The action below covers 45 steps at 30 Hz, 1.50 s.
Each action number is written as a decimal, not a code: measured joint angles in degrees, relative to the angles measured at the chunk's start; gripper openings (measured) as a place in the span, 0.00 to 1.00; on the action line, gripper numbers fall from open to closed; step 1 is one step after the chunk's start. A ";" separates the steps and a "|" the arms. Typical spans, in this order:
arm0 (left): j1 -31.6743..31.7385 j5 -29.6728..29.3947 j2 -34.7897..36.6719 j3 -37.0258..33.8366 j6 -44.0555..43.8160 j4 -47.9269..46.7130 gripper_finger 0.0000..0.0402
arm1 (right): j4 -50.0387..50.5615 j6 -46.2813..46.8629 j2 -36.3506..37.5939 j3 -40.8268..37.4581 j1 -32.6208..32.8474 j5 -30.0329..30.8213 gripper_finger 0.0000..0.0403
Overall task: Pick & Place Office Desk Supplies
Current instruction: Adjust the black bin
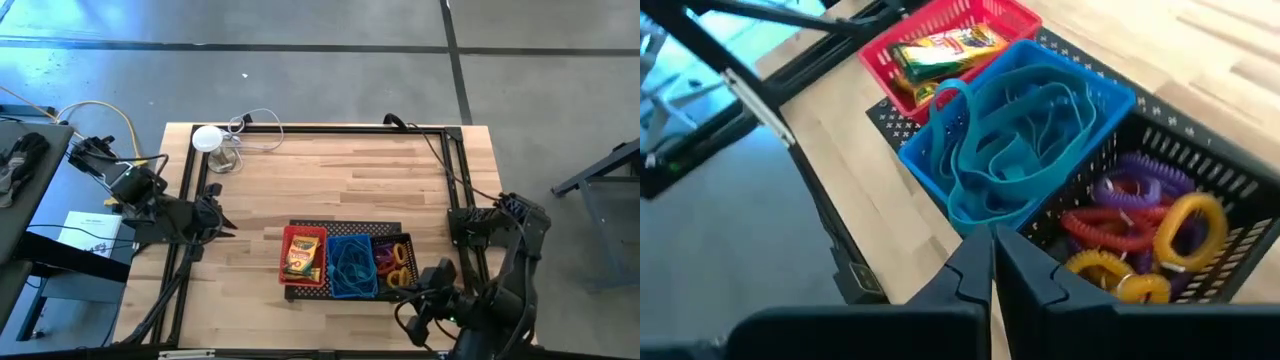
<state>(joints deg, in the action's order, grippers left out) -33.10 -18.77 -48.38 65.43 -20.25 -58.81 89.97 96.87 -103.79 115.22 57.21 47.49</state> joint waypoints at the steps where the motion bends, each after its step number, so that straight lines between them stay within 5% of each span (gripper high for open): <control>1: 0.00 -0.01 -0.08 0.00 -0.25 0.02 0.19 | -0.01 -1.23 0.33 0.00 0.01 -0.08 0.01; 7: 0.00 -0.07 -0.48 -0.02 -0.29 0.09 0.19 | -0.13 -9.83 4.52 -0.67 0.55 0.54 0.00; 11: 0.00 -2.85 -0.30 -0.04 1.05 0.11 0.19 | -0.06 -12.31 11.29 -8.99 0.98 2.35 0.00; 21: 0.00 -3.88 -0.26 -0.04 1.17 0.11 0.19 | -0.01 14.28 32.32 -38.51 0.93 -9.65 0.00; 25: 0.00 -3.97 -0.41 -0.03 1.43 0.12 0.19 | -3.59 23.18 32.96 -44.81 0.94 -18.46 0.00; 37: 0.00 -7.07 -0.59 -0.04 3.79 2.49 0.19 | -9.98 22.62 27.60 -47.06 -1.76 -23.78 0.00; 45: 0.00 -7.05 -0.65 -0.04 3.43 2.50 0.19 | -19.22 13.16 26.49 -47.06 -5.01 -22.11 0.00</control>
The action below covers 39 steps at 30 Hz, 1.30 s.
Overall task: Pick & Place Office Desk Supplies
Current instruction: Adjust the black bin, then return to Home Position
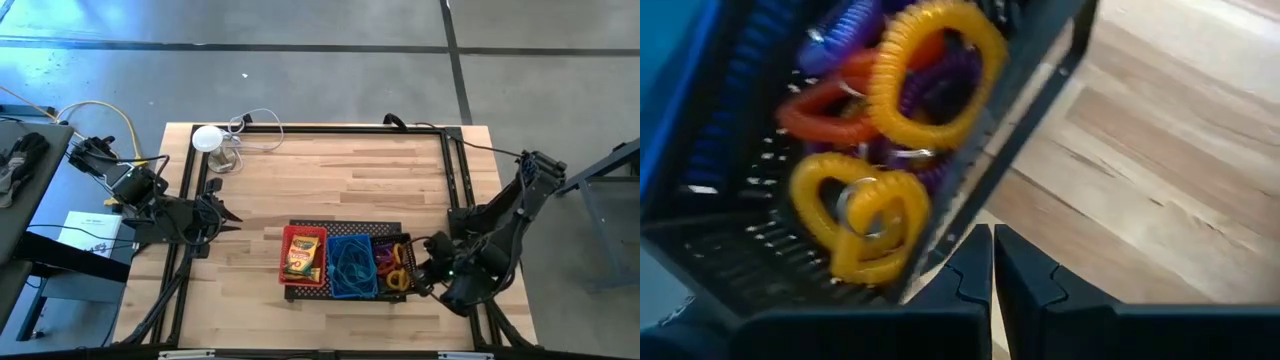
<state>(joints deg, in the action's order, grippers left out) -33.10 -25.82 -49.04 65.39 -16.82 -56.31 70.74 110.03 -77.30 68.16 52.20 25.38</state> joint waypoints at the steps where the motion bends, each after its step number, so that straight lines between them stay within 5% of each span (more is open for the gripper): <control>1: 0.00 0.00 0.00 0.00 -0.09 0.00 0.19 | -0.71 -1.01 0.00 0.00 -0.49 0.03 0.00; 10: 0.00 0.04 0.00 0.00 -0.81 0.02 0.19 | -6.65 -8.69 0.00 0.02 -3.63 -0.18 0.00; 23: 0.00 0.11 0.00 0.00 -0.77 -0.86 0.19 | -0.35 -4.91 0.10 0.02 -3.86 -4.36 0.00; 29: 2.49 -9.41 1.18 -0.02 -2.38 -7.31 0.19 | 10.91 -4.54 2.28 0.02 -3.84 -5.32 0.00; 39: 7.06 -9.38 16.12 -2.07 1.99 -6.22 0.19 | 15.89 -29.38 9.98 0.02 -3.64 14.13 0.00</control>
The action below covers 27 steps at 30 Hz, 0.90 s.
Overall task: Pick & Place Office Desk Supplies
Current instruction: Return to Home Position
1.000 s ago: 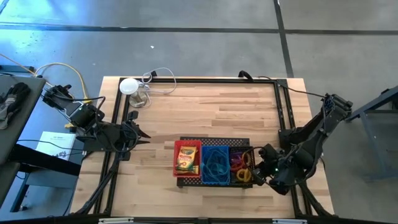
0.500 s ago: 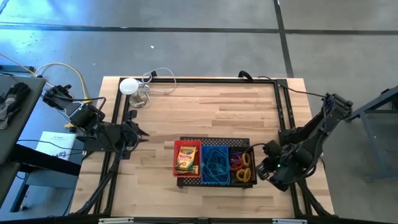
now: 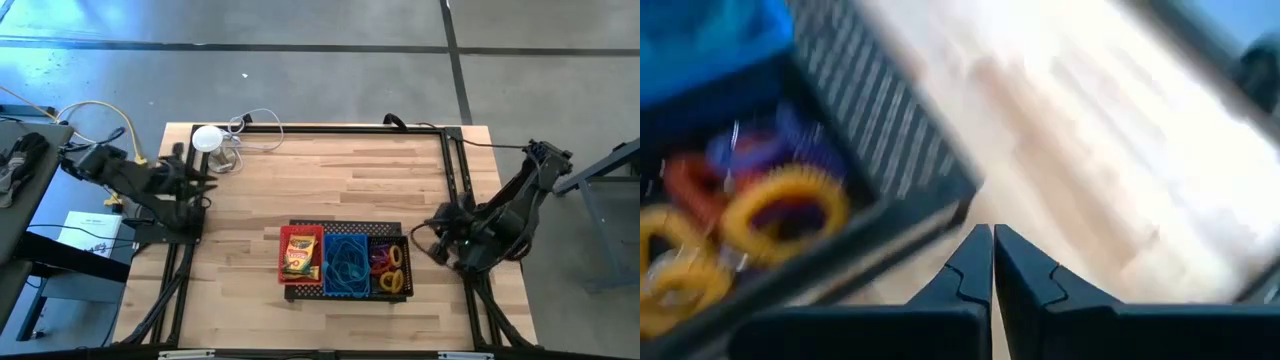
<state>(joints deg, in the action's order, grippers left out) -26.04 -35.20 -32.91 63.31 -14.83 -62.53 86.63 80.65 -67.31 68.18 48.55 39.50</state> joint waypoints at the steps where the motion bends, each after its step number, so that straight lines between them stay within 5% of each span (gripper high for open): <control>1: 0.00 -0.33 1.96 -1.22 0.68 1.26 0.19 | 1.13 -0.83 1.17 0.00 0.36 2.83 0.00; 5: 0.00 -3.99 9.82 -8.31 4.64 8.38 0.19 | 2.94 -1.41 6.40 0.01 2.09 15.63 0.00; 12: 0.00 -3.74 23.26 -17.44 9.19 17.56 0.19 | -2.74 -8.32 12.48 -5.75 2.36 29.57 0.00; 20: -0.04 -3.77 32.60 -23.09 13.31 26.03 0.19 | -12.24 -4.72 26.01 -21.73 1.22 34.45 0.00; 27: -0.61 -4.09 32.46 -24.99 13.70 27.03 0.19 | -31.06 -18.82 35.34 -30.08 1.21 35.67 0.00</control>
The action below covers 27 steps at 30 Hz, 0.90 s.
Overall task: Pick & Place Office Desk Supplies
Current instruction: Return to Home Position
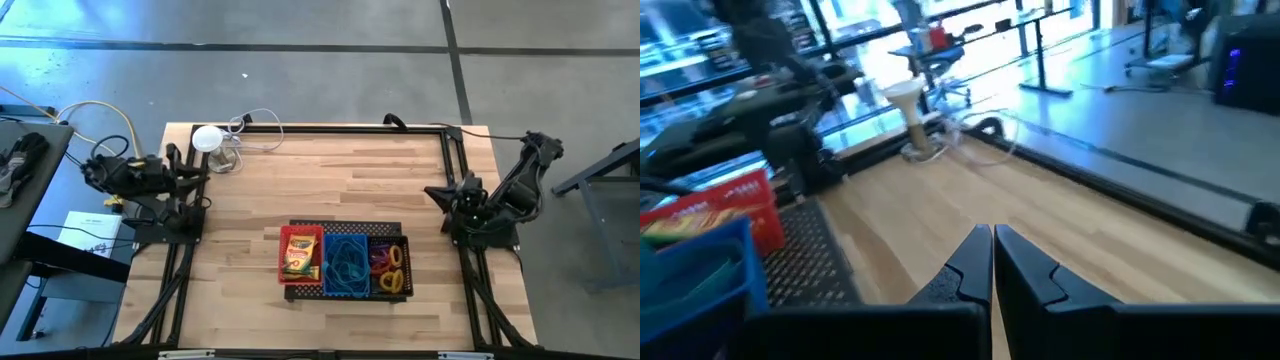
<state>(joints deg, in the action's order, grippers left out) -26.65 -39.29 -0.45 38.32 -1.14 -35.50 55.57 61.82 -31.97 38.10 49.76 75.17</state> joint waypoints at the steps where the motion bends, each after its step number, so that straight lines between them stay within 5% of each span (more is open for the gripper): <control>1: -0.23 -0.06 0.00 -0.46 0.12 -0.05 0.19 | -3.20 -3.13 0.87 -1.29 0.02 -0.22 0.00; 11: -3.01 -2.78 0.02 -3.97 -0.66 3.33 0.17 | -36.84 -32.84 6.48 -13.99 -3.76 -7.61 0.01; 18: -3.67 -2.50 0.02 -5.60 -3.29 3.37 0.16 | -65.56 -57.28 7.72 -21.89 -16.41 -35.52 0.01; 27: -3.67 -2.23 0.02 -9.98 -4.05 5.08 0.16 | -67.06 -55.79 8.90 -26.35 -30.27 -53.78 0.01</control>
<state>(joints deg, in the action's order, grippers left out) -30.33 -41.52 -0.43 28.34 -5.19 -30.41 -11.49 6.04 -23.07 11.74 19.48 21.39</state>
